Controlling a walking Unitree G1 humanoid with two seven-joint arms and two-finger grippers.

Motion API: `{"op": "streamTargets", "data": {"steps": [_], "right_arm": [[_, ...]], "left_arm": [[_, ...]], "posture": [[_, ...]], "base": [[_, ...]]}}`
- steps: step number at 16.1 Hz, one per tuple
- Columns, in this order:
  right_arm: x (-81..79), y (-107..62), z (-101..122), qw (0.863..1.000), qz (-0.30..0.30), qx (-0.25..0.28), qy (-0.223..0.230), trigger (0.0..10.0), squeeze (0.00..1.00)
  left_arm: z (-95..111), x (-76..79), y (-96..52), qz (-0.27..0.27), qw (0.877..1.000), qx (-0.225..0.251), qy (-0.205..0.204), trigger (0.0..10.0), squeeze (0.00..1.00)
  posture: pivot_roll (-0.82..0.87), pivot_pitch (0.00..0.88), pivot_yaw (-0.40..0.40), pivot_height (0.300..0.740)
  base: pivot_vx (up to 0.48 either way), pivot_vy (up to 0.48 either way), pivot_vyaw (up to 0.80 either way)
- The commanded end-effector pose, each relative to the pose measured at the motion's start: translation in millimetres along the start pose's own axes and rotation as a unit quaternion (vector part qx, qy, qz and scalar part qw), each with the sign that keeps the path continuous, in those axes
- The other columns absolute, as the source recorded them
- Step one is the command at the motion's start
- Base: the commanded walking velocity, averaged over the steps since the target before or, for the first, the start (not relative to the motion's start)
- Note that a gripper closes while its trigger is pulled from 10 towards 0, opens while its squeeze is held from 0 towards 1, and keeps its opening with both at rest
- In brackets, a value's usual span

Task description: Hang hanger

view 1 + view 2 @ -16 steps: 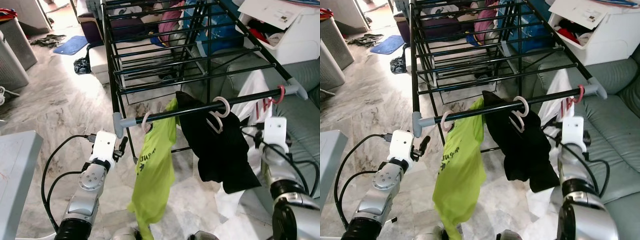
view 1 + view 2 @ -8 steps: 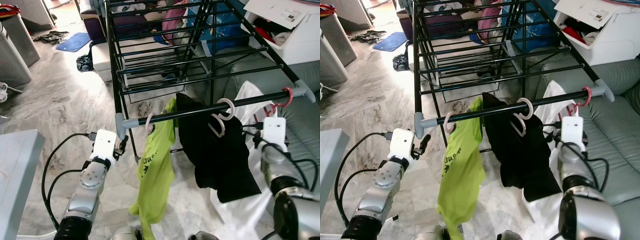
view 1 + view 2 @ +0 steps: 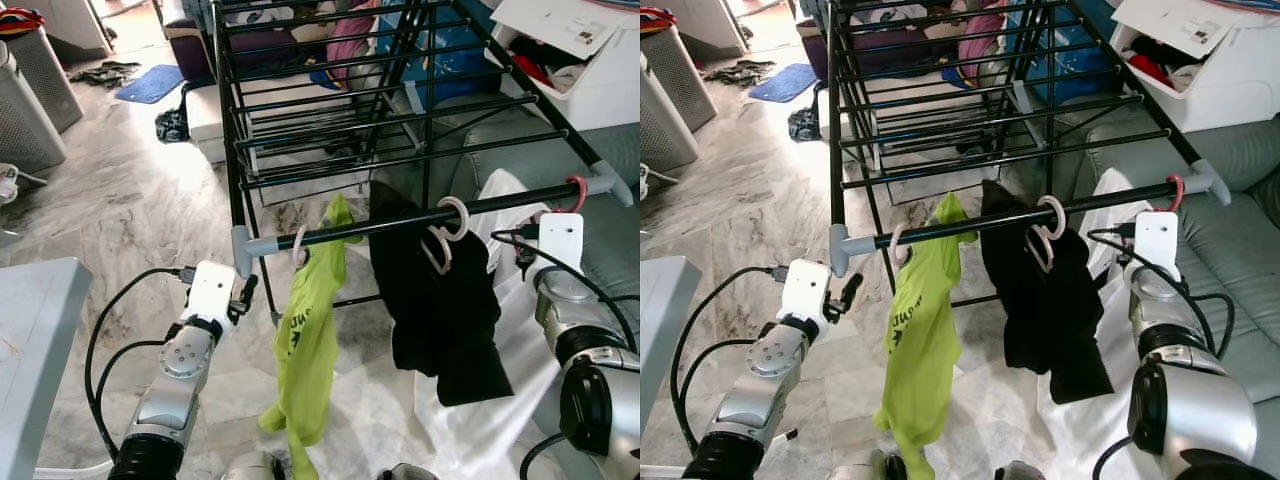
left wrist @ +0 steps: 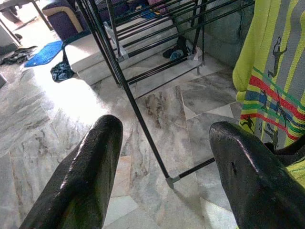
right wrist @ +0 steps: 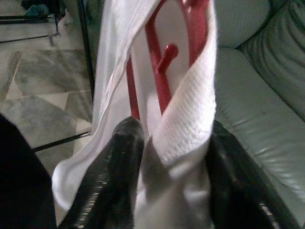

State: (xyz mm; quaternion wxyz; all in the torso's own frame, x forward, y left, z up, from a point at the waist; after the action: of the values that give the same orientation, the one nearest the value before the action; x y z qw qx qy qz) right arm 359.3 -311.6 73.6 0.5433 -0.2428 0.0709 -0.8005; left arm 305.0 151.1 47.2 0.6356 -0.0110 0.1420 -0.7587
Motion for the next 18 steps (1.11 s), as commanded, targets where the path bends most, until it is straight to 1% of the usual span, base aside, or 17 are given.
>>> {"op": "streamTargets", "data": {"steps": [1, 4, 7, 13, 15, 16, 17, 18], "right_arm": [[-7.8, -0.3, -5.6, 1.000, 0.012, -0.020, 0.017, 0.0, 0.00], [-12.1, -2.6, -21.0, 0.999, 0.020, -0.046, 0.018, 0.0, 0.00], [-14.2, -4.5, -31.2, 0.998, 0.024, -0.060, 0.018, 0.0, 0.00], [-13.2, -4.8, -33.0, 0.998, 0.020, -0.063, 0.017, 0.0, 0.00], [-10.6, -3.6, -24.2, 0.999, 0.008, -0.037, 0.019, 0.0, 0.00], [-7.1, -2.3, -5.8, 1.000, -0.008, 0.013, 0.019, 0.0, 0.00], [-2.8, -2.8, 8.1, 0.998, -0.026, 0.056, 0.025, 0.0, 0.00], [-2.1, -3.4, 11.7, 0.997, -0.029, 0.069, 0.026, 0.0, 0.00]], "left_arm": [[1.7, -2.8, 2.4, -0.001, 1.000, -0.004, 0.011, 10.0, 0.00], [-1.0, -2.0, 1.5, -0.006, 1.000, -0.010, 0.014, 10.0, 0.00], [-2.0, -1.1, 2.2, -0.009, 1.000, -0.014, 0.015, 10.0, 0.00], [-2.0, 0.6, 4.1, -0.013, 1.000, -0.016, 0.016, 10.0, 0.00], [-0.5, 2.5, 5.1, -0.016, 1.000, -0.014, 0.016, 10.0, 0.00], [1.9, 3.0, 6.3, -0.017, 1.000, -0.009, 0.013, 10.0, 0.00], [3.5, 1.8, 7.2, -0.014, 1.000, -0.006, 0.012, 10.0, 0.00], [3.8, 1.5, 7.5, -0.013, 1.000, -0.005, 0.011, 10.0, 0.00]], "posture": [[0.04, 0.000, 0.059, 0.740], [0.04, 0.000, 0.067, 0.740], [0.04, 0.000, 0.069, 0.740], [0.03, 0.000, 0.076, 0.740], [0.03, 0.000, 0.082, 0.740], [0.03, 0.000, 0.083, 0.740], [0.03, 0.000, 0.082, 0.740], [0.03, 0.000, 0.082, 0.740]], "base": [[0.000, 0.000, 0.00], [0.000, 0.000, 0.00], [0.000, 0.000, 0.00], [0.000, 0.000, 0.00], [0.000, 0.000, 0.00], [0.000, 0.000, 0.00], [0.000, 0.000, 0.00], [0.000, 0.000, 0.00]]}}
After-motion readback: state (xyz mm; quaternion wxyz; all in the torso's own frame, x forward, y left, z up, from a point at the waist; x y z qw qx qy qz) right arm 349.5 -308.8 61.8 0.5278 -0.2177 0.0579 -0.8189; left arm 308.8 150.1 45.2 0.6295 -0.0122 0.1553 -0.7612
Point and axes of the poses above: a point about 5 cm out from each wrist's last joint towards the gripper, its own y axis pointing out of the wrist towards the gripper, its own z axis along the axis of the wrist's last joint, x = y × z, the point moved 3 cm from there along y, pointing out of the wrist towards the gripper, and after that the axes turned 2 degrees about -y, right-handed, at the moved point
